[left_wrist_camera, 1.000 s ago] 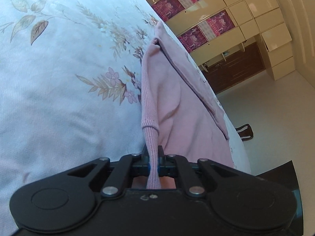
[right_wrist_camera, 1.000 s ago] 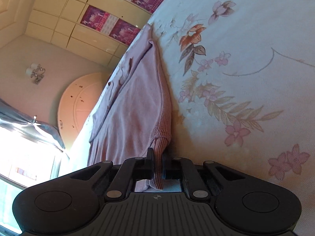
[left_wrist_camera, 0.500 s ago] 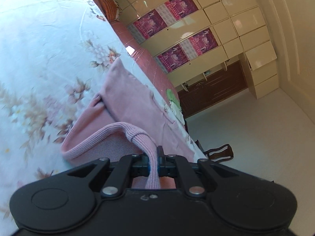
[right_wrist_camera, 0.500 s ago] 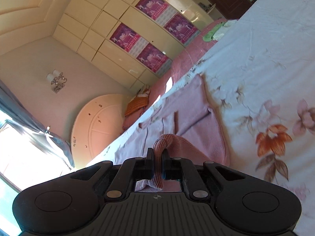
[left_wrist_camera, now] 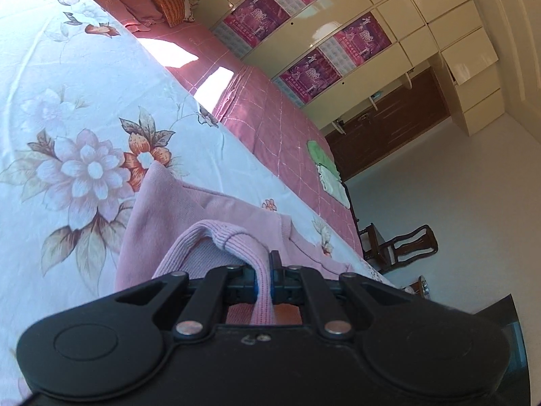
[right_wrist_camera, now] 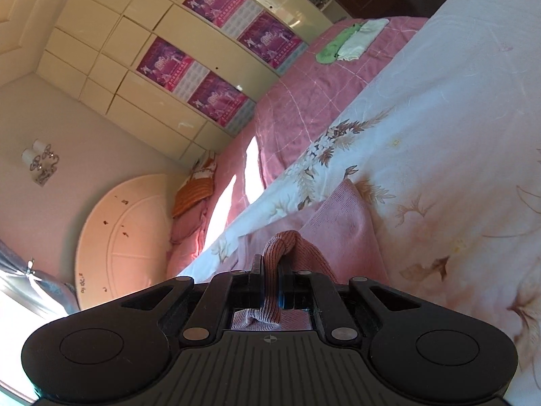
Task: Fold small clothes
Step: 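Lift the hem with both tools and fold it toward the collar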
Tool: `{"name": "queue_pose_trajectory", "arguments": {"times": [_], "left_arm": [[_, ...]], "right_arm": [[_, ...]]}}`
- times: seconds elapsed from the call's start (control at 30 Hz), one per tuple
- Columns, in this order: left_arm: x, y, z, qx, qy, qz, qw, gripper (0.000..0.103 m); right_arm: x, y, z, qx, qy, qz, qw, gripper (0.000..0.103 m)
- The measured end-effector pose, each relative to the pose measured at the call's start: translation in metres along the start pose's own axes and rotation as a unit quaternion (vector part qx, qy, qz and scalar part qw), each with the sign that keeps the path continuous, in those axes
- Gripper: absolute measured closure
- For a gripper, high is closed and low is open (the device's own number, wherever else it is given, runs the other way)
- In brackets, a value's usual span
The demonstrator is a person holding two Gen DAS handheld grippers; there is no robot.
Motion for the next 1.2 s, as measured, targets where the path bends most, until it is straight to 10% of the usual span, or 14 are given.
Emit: {"name": "queue_pose_trajectory", "arguments": {"times": [0.1,0.17,0.2,0.23,0.27,0.4,0.47,0.57,0.77,0.9,1.07,1.2], "left_arm": [[0.02,0.005,0.012,0.015,0.012,0.004,0.9998,0.095],[0.02,0.008,0.017,0.011,0.002,0.004,0.9999,0.075],[0.014,0.007,0.02,0.014,-0.016,0.002,0.9998,0.048],[0.005,0.005,0.022,0.025,-0.046,0.004,0.9986,0.026],[-0.008,0.001,0.022,0.049,-0.078,0.01,0.9957,0.022],[-0.004,-0.004,0.026,0.12,-0.037,0.049,0.9908,0.039],[0.008,-0.011,0.025,0.178,-0.002,0.093,0.9796,0.045],[0.028,-0.017,0.021,0.254,0.029,0.144,0.9559,0.045],[0.052,-0.019,0.007,0.311,0.062,0.179,0.9313,0.081],[0.042,-0.033,-0.012,0.368,0.023,0.196,0.9088,0.091],[-0.01,-0.049,-0.013,0.338,-0.103,0.145,0.9244,0.091],[0.004,-0.038,0.005,0.266,-0.093,0.15,0.9477,0.091]], "right_arm": [[0.025,-0.011,0.01,0.012,0.01,-0.001,1.0,0.096],[0.029,-0.015,0.017,0.013,0.006,0.005,1.0,0.092],[0.027,-0.016,0.017,0.011,-0.001,-0.001,1.0,0.081],[0.02,-0.015,0.018,0.004,-0.021,-0.005,1.0,0.041],[0.011,-0.011,0.019,-0.016,-0.046,0.0,0.999,0.026],[0.01,0.002,0.025,-0.084,-0.036,-0.02,0.996,0.029],[0.022,0.008,0.022,-0.132,-0.012,-0.052,0.99,0.048],[0.045,0.019,0.012,-0.199,0.016,-0.096,0.975,0.051],[0.093,0.019,-0.013,-0.33,0.05,-0.209,0.919,0.055],[0.101,0.018,-0.024,-0.4,0.022,-0.237,0.885,0.093],[0.067,0.032,-0.018,-0.391,-0.082,-0.195,0.896,0.094],[0.077,0.024,-0.008,-0.362,-0.08,-0.203,0.906,0.094]]}}
Point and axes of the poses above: each gripper's, at about its wrist camera, not at the fingertips, and x roughly the way its jaws point, y to its left, z to its top, the point moved 6 cm from there along x, roughly the way its jaws point, and after that the axes turned 10 degrees about y, right-handed, at the moved point
